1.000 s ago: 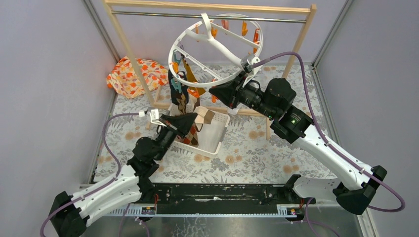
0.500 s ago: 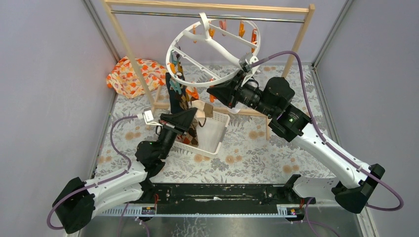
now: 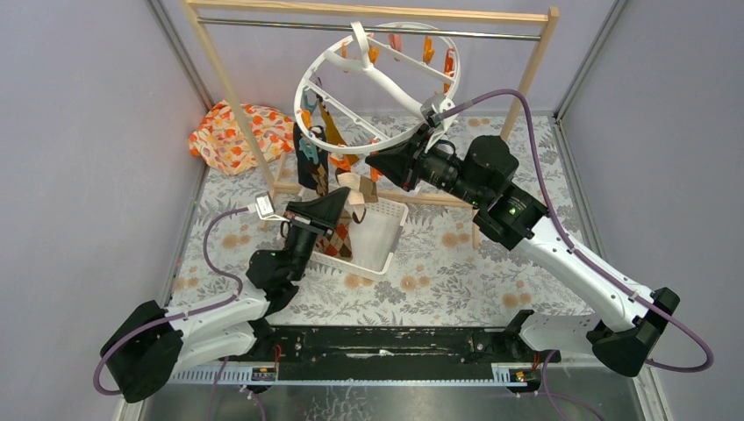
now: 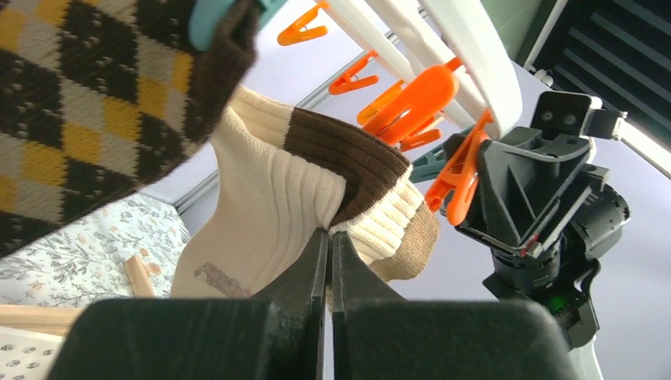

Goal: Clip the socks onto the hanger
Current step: Clamp the sock onto the hanger.

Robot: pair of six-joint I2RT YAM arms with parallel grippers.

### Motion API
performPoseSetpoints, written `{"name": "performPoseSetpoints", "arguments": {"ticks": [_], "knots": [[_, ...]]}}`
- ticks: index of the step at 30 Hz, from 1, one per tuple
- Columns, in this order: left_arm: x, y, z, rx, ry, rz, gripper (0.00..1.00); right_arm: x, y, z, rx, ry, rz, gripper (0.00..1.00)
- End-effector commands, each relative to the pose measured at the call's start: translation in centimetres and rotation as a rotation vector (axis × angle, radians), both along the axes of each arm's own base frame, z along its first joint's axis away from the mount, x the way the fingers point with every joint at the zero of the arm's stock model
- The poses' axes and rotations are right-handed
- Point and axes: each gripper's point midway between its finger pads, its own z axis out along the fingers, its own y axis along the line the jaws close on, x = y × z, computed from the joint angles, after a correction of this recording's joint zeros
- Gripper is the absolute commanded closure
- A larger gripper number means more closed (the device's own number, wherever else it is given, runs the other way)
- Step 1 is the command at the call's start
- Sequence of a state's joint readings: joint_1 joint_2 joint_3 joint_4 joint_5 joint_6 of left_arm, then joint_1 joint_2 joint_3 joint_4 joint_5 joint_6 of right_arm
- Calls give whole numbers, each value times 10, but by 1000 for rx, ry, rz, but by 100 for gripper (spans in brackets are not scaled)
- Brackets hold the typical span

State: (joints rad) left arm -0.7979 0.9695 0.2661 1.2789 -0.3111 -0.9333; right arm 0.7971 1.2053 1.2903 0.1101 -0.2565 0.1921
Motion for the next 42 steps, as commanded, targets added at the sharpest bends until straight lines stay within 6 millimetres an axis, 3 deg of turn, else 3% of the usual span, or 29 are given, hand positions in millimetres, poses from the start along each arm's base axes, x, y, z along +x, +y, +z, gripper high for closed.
{"name": "performPoseSetpoints", "arguments": {"ticks": [1, 16, 28, 42], "knots": [[1, 13, 12, -87, -15, 46, 100, -15, 2, 17, 33, -34, 73, 100], [2, -3, 22, -116, -29, 7, 100, -10, 3, 10, 15, -31, 58, 100], [-9, -3, 42, -134, -79, -20, 100, -6, 4, 3, -7, -28, 42, 100], [-6, -14, 49, -115, -102, -36, 100, -8, 2, 3, -13, -23, 50, 100]]}}
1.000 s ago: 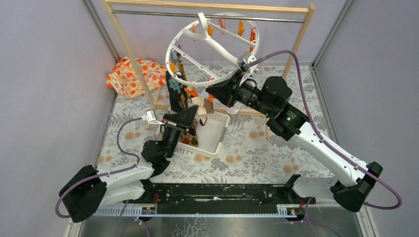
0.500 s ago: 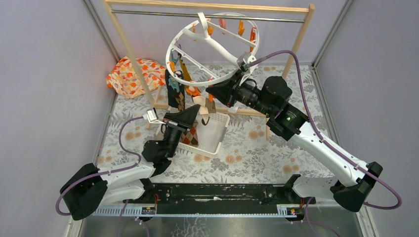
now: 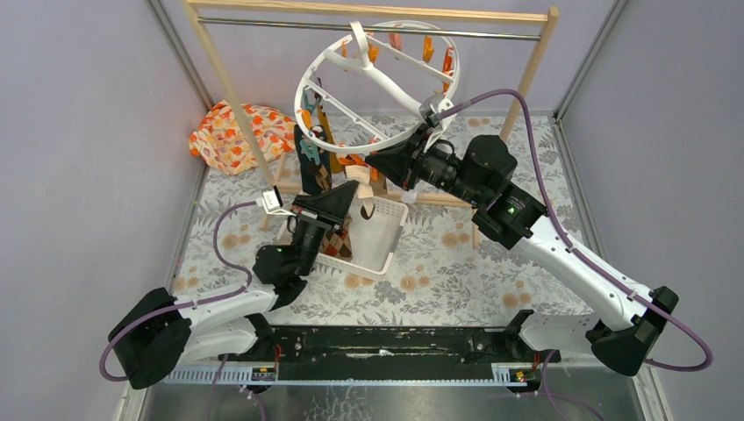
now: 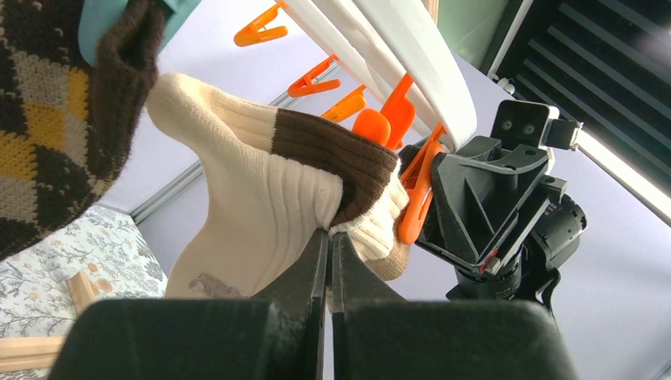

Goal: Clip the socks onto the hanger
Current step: Clamp the sock onto the hanger.

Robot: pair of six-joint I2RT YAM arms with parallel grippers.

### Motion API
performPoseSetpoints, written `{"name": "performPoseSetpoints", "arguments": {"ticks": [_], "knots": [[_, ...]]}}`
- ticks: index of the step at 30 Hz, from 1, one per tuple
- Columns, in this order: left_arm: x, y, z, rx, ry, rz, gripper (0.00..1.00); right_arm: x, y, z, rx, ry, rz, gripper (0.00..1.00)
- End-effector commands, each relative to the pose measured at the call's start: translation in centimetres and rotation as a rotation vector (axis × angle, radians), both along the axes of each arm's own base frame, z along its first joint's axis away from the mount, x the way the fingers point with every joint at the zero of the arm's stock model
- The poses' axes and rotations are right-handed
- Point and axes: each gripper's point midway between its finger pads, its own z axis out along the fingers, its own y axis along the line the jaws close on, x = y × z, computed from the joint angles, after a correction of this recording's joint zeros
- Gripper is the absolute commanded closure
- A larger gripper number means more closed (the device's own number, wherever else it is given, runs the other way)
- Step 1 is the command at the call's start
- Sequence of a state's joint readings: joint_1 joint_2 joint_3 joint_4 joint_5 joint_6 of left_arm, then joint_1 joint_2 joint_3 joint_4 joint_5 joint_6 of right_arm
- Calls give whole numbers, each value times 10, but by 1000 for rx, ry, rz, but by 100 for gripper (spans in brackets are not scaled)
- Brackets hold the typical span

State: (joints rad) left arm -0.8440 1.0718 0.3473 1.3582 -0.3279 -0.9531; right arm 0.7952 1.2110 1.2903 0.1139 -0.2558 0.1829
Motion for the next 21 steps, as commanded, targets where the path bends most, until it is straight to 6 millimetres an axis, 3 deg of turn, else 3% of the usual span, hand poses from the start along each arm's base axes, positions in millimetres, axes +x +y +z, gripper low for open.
{"name": "performPoseSetpoints", "arguments": {"ticks": [1, 13, 21], "knots": [[-7, 6, 27, -52, -76, 12, 100, -11, 2, 5, -8, -18, 53, 100], [-10, 22, 37, -43, -100, 80, 100, -10, 2, 1, -15, -13, 51, 100], [-9, 16, 34, -40, -100, 62, 100, -12, 0, 1, -15, -13, 53, 100]]}}
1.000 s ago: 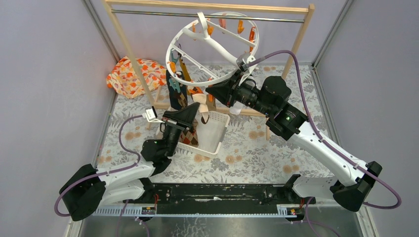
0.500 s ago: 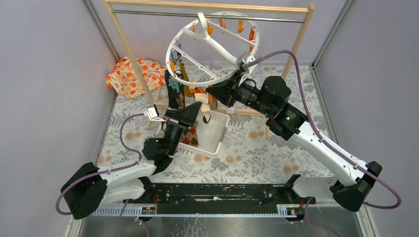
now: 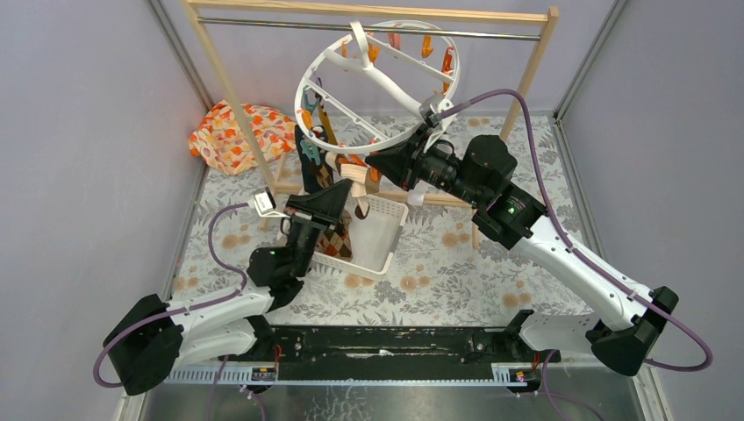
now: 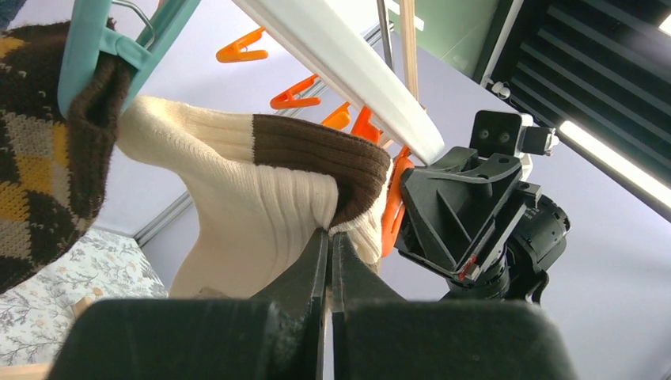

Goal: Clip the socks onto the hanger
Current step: Clamp the sock onto the hanger.

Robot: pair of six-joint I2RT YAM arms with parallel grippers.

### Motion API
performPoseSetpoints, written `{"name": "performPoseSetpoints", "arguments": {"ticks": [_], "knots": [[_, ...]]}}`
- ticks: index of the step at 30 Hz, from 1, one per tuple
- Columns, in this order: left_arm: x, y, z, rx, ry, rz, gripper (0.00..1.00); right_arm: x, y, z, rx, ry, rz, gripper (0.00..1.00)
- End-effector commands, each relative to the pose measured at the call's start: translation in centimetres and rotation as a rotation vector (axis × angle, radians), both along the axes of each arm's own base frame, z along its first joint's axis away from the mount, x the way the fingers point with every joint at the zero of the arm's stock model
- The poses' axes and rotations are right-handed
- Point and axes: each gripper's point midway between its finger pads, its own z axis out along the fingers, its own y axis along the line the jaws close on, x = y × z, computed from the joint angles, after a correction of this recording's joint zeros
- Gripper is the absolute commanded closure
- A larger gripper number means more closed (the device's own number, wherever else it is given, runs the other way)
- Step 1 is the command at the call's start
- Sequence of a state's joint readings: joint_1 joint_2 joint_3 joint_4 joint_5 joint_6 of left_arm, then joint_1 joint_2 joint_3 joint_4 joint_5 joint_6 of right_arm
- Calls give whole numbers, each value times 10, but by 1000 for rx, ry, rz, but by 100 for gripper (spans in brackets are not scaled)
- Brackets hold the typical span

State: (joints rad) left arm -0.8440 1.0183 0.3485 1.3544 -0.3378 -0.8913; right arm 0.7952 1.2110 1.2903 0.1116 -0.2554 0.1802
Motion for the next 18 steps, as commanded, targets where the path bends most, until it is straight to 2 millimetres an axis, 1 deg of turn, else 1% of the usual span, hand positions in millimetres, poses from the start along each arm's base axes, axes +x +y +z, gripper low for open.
{"name": "performPoseSetpoints", "arguments": {"ticks": [1, 7, 8, 10, 12, 14, 16, 18], "knots": [[-3, 4, 20, -43, -48, 15, 100, -12, 1, 2, -12, -12, 57, 100], [-2, 1, 20, -45, -51, 2, 100, -13, 2, 0, -23, -6, 65, 100], [-3, 1, 21, -44, -52, 2, 100, -13, 2, -1, -24, -6, 64, 99], [-3, 1, 21, -43, -52, 4, 100, -13, 2, -2, -33, -8, 67, 84], [-3, 2, 21, -43, -53, 6, 100, -13, 2, -3, -37, -8, 68, 77], [-3, 2, 21, -42, -53, 9, 100, -13, 1, -3, -40, -10, 64, 68], [-2, 2, 21, -43, -51, 11, 100, -12, 0, -4, -42, -13, 57, 64], [-3, 2, 21, -43, -51, 7, 100, -11, -1, -5, -44, -12, 50, 53]]}}
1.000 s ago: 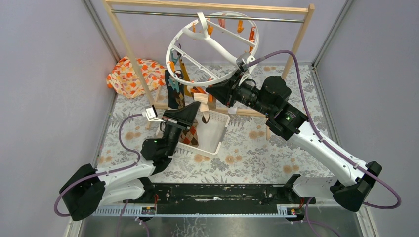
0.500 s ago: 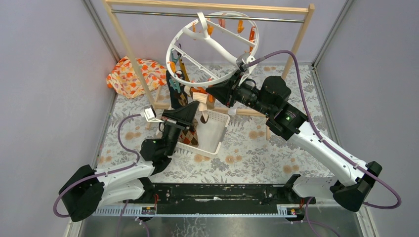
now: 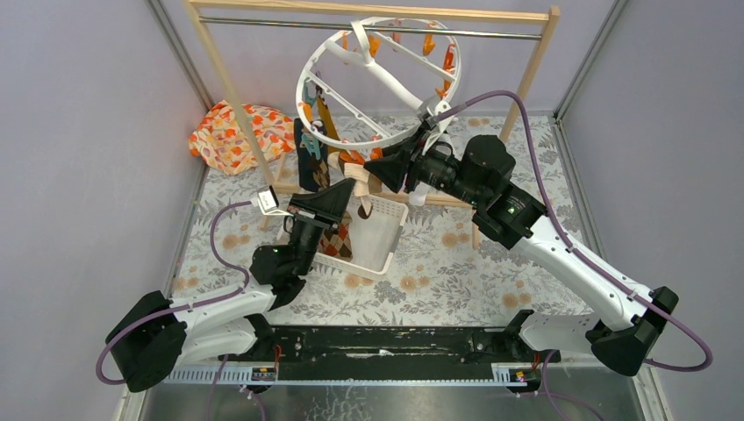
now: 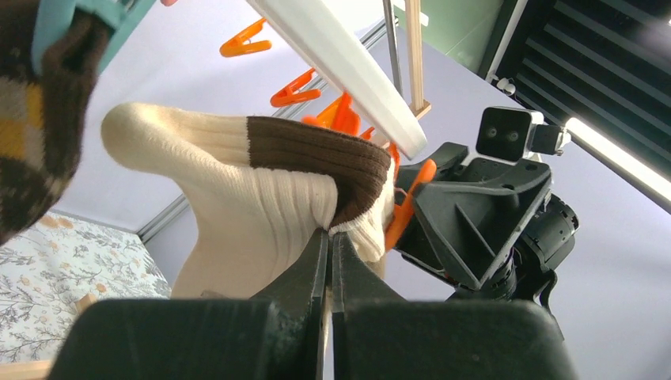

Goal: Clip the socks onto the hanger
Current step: Clamp the sock onto the hanger.

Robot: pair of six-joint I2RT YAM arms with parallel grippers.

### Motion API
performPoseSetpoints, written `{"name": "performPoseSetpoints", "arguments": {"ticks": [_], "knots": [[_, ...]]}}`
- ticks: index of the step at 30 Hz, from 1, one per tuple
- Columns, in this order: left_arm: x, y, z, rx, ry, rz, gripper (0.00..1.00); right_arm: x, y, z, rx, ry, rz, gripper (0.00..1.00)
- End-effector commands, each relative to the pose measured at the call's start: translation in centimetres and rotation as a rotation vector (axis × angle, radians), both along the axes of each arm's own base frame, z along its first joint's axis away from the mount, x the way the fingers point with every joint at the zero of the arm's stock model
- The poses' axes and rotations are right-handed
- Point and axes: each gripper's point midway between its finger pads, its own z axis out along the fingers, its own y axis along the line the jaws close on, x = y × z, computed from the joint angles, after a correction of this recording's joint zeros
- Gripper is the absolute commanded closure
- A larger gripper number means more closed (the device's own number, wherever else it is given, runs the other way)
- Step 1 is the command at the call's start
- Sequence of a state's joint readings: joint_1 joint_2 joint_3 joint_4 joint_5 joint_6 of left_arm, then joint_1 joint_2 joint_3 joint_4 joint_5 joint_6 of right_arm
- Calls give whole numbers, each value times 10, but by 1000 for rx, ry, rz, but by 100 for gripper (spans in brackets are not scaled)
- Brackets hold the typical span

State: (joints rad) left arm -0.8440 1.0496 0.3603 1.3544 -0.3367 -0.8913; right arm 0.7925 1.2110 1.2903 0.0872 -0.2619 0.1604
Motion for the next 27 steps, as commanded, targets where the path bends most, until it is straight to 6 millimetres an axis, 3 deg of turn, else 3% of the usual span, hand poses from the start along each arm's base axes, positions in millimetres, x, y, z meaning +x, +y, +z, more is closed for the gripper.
{"name": "performPoseSetpoints", "arguments": {"ticks": [1, 9, 15, 17, 19, 23, 27], "knots": [[-8, 7, 25, -59, -64, 6, 100, -11, 0, 2, -16, -11, 48, 47], [-8, 6, 25, -53, -69, 1, 100, -15, 0, 4, -15, -16, 62, 18], [-9, 6, 24, -40, -72, 4, 100, -17, -11, 5, -15, -23, 28, 11], [-9, 8, 22, -40, -66, 9, 83, -21, -16, 6, -7, -24, 20, 11], [-9, 11, 19, -39, -56, 18, 53, -25, -23, 8, 6, -31, 11, 11], [-5, 13, 10, -20, -15, 35, 3, -32, -36, 13, 22, -46, -18, 10], [0, 13, -3, 23, 39, 50, 1, -34, -50, 16, 25, -59, -61, 10]]}}
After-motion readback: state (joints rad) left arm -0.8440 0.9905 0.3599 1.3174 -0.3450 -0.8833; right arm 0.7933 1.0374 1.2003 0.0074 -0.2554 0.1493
